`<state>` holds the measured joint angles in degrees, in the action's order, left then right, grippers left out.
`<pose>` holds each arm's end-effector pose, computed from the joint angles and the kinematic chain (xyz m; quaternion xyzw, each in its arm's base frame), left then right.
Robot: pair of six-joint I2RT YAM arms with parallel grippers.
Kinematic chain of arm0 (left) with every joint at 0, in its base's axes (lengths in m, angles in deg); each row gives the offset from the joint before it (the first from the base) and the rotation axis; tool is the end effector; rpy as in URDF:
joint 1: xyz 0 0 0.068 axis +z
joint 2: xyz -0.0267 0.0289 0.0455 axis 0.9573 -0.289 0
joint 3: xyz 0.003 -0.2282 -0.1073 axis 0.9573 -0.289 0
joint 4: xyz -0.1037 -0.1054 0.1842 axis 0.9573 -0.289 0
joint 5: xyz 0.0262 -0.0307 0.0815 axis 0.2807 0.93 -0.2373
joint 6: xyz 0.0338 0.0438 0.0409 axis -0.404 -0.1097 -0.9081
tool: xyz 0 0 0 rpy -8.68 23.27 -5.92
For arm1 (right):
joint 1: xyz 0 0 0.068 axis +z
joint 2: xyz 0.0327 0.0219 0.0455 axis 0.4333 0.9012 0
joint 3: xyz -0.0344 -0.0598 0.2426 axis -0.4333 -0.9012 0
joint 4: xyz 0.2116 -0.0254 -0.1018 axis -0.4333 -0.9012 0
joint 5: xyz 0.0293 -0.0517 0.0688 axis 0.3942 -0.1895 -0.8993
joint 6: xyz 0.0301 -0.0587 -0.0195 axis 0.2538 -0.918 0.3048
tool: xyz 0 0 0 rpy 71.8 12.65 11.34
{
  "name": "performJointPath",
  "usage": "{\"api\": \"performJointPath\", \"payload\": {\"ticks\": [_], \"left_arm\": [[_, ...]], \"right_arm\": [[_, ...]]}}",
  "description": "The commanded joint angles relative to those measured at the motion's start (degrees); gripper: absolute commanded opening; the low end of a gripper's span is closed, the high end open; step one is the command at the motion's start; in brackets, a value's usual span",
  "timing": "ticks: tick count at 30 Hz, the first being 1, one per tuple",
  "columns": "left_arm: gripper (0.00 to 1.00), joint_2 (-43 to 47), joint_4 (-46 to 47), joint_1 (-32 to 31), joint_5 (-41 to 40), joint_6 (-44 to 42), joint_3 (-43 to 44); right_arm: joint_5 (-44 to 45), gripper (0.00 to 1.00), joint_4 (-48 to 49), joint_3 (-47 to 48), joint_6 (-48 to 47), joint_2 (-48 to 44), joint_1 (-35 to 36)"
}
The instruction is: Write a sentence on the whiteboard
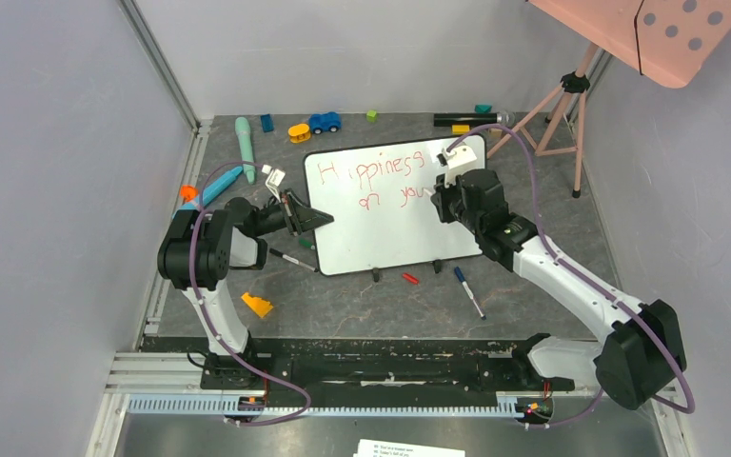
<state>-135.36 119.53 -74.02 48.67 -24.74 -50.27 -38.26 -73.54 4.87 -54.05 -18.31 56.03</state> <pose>0.3028 -0.0564 0.1631 0.1776 0.6615 -0.6009 0.4122 0.2470 0.1362 0.2747 -0.1605 0.8241 0.1038 0.5332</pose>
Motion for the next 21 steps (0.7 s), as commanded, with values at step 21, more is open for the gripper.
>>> {"api": "performJointPath", "payload": {"ticks": [21], "left_arm": [[0.02,0.5,3.4,0.5,0.3,-4.4,0.4]], "right_arm": [[-1.1,0.00,-1.2,0.0,-0.3,-5.8,-0.7]]}}
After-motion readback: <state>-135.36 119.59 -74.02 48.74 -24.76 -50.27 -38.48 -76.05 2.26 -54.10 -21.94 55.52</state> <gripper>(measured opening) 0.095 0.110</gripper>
